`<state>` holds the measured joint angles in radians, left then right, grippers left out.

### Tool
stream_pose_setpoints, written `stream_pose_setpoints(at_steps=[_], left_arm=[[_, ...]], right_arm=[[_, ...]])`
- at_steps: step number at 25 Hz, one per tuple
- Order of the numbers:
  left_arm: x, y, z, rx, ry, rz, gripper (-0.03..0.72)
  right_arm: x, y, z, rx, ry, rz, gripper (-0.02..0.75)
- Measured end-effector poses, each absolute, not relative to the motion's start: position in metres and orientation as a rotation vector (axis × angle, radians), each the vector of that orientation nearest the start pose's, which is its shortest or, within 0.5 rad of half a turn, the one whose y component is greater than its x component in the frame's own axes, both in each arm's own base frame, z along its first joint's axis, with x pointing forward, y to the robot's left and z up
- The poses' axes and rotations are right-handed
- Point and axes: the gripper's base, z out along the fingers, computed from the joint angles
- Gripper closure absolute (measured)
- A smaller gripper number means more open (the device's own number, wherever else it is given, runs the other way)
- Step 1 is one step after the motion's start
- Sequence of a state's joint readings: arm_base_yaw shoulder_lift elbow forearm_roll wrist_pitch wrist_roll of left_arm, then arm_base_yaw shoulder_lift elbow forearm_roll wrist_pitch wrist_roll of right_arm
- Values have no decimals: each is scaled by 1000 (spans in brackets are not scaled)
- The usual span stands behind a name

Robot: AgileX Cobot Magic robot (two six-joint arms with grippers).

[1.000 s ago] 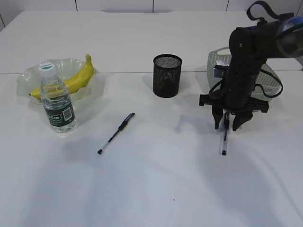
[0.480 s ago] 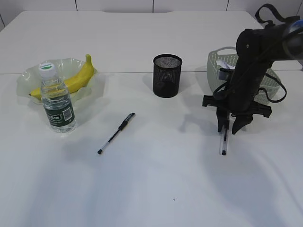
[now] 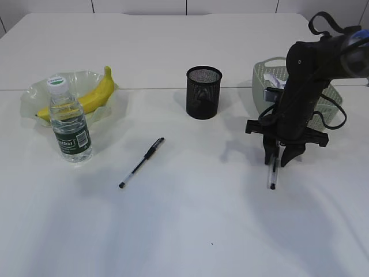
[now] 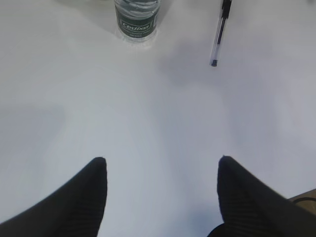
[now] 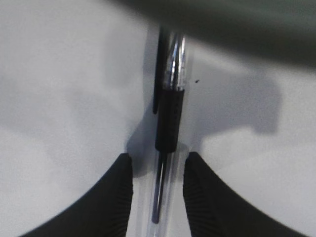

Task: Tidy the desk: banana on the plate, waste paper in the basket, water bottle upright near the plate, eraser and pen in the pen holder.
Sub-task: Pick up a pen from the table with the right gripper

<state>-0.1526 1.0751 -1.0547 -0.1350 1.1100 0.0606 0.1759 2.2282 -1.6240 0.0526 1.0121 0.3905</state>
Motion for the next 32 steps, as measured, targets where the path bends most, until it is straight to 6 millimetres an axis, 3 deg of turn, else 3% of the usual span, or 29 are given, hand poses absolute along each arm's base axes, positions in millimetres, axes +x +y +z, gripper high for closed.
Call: stream_pose_setpoints(at_steps=[11, 21, 32], left_arm=[[190, -40, 351, 242, 2602, -212, 183], [190, -40, 351, 242, 2602, -212, 183], [190, -40, 351, 242, 2602, -212, 183]], right_arm=[[428, 80, 122, 377, 3101, 81, 495], [428, 80, 122, 376, 3104, 80, 687], [426, 87, 123, 232, 3138, 188, 694]])
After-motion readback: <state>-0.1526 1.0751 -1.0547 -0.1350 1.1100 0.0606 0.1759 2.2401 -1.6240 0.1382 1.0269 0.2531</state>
